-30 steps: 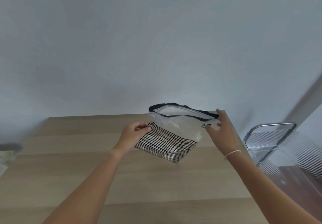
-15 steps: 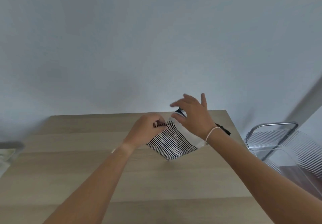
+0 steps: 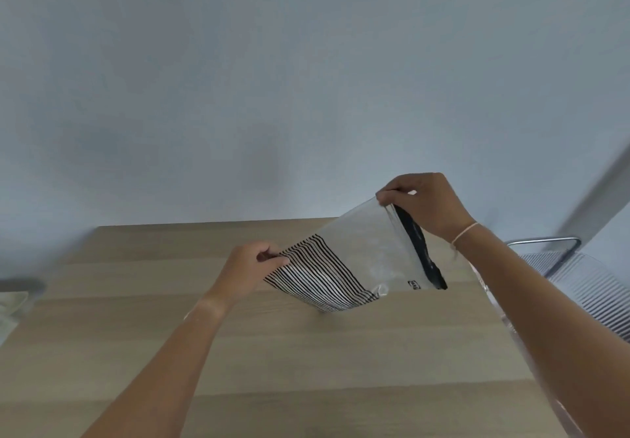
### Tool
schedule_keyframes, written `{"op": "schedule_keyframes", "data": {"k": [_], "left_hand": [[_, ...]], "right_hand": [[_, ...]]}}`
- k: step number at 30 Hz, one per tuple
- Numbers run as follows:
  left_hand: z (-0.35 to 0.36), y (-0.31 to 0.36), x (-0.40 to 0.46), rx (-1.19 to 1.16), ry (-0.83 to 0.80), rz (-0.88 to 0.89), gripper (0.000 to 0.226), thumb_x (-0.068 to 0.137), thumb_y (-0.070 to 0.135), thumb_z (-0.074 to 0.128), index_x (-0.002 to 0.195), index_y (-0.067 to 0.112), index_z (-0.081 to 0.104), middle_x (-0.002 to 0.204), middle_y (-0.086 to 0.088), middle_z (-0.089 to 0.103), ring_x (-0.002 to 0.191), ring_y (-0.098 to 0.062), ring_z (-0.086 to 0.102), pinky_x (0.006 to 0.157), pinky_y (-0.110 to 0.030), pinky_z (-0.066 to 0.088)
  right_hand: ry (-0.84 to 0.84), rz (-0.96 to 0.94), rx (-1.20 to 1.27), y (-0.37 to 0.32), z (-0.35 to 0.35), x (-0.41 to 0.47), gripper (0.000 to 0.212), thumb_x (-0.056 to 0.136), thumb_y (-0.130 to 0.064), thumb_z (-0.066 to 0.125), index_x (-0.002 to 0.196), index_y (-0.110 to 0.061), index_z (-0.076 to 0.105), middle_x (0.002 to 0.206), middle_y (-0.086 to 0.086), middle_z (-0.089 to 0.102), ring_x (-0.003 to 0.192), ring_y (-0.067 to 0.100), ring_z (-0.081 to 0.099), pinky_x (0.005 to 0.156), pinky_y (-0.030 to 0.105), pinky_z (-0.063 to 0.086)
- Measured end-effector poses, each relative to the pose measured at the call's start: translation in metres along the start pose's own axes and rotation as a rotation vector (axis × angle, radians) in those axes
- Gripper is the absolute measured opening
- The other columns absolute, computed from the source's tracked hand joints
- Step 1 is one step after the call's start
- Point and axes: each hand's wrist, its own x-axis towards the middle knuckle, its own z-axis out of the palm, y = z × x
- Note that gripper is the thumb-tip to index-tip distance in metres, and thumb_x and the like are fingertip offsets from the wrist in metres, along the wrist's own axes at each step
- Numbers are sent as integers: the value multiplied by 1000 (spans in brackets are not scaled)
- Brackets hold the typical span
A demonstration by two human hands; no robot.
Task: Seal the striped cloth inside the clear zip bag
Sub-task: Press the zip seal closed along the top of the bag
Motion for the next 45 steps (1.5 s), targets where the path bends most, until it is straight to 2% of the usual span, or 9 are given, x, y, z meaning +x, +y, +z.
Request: {"op": "schedule_keyframes", "data": {"k": [7,11,15,18,21,29,35,39,45], "left_hand": [[8,27,0,-14,-170,73,20,73,30,75,90,36,68,92,18,71,86,7,62,78,-11,45],[18,63,10,-71,-129,147,7,79,32,67,83,33,72,77,4,74,68,-1,58,67,-16,42],[11,67,13,-208,-98,112,11,83,23,64,79,29,73,72,11,74,69,-8,69,69,-12,51],[0,56,11,-246,-28,82,14,84,22,62,77,27,72,77,8,74,68,-12,70,65,-11,50],[-12,43,9,-318,46,8,14,85,22,60,79,25,72,79,5,75,70,-16,70,65,-16,51],[-7,50,17,-351,-71,-17,8,83,22,64,80,25,71,80,8,76,66,-12,70,62,-23,58],[-13,35,16,-545,45,-96,11,70,28,70,75,19,75,73,-1,76,63,-15,69,59,-26,58],[-10,23,13,-705,-21,-184,11,79,6,62,82,10,72,74,-1,75,66,-12,69,60,-24,57],[-7,10,5,-706,-78,-254,13,80,-4,58,83,3,68,69,-1,74,66,-10,69,63,-22,58]], "right_hand": [[-100,-13,179,-11,16,-6,11,77,-21,68,67,-23,69,69,-6,69,66,10,55,63,19,42],[-155,-66,195,-17,24,-6,4,74,-26,71,77,-28,70,74,-16,68,70,-3,58,68,7,43],[-279,-9,-80,-3,14,-9,49,66,-44,74,109,-35,54,87,-20,62,76,-2,58,66,13,45],[-331,56,-331,21,9,-16,21,74,-35,69,86,-33,51,71,-12,59,61,10,56,52,18,35],[-277,110,-237,40,2,-22,23,77,-27,65,61,-35,52,57,-10,52,54,12,48,50,17,33],[-306,130,-50,43,6,-22,5,79,-23,65,76,-19,67,65,-8,62,53,-5,53,52,5,39],[-275,234,53,64,-4,-28,3,78,-20,67,75,-20,68,69,1,67,65,10,59,69,24,44],[-174,325,331,81,4,-34,11,78,-17,67,88,-14,72,84,7,69,76,14,61,80,28,54],[18,453,552,91,14,-38,15,76,-16,70,61,-20,67,61,-5,63,60,10,59,60,17,54]]}}
